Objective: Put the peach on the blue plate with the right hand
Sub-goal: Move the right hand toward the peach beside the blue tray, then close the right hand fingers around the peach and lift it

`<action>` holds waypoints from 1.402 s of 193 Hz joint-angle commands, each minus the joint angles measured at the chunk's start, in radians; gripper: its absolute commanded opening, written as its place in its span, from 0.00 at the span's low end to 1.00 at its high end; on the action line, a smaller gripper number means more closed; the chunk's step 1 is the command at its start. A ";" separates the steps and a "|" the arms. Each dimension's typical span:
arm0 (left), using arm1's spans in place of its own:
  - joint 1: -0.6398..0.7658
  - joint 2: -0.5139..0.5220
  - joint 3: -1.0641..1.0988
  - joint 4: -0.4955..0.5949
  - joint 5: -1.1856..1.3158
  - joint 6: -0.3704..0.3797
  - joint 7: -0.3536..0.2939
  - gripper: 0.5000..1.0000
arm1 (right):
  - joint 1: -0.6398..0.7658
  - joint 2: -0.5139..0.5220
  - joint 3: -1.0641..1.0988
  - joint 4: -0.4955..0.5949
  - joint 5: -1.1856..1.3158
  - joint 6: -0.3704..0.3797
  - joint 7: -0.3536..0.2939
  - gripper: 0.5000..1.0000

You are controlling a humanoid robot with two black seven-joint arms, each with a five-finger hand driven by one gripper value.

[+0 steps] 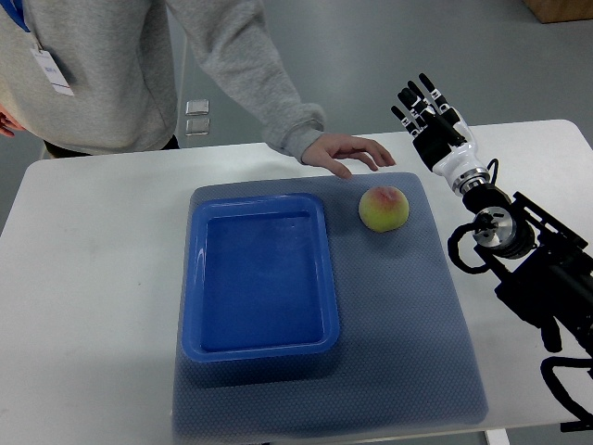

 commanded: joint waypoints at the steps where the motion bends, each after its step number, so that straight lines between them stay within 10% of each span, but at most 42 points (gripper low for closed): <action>1: 0.000 0.000 0.000 0.002 0.000 0.001 0.000 1.00 | 0.000 -0.003 -0.006 0.000 0.000 -0.001 0.000 0.86; 60: 0.000 0.000 -0.001 0.004 -0.002 0.001 0.000 1.00 | 0.036 -0.044 -0.109 0.001 -0.077 0.019 -0.020 0.86; 145: -0.003 0.000 0.000 -0.002 0.000 -0.002 0.000 1.00 | 0.420 -0.312 -0.769 0.093 -0.935 0.141 -0.052 0.86; 271: -0.003 0.000 0.000 -0.001 -0.002 -0.001 0.000 1.00 | 0.395 -0.300 -0.909 0.121 -0.963 0.046 -0.106 0.86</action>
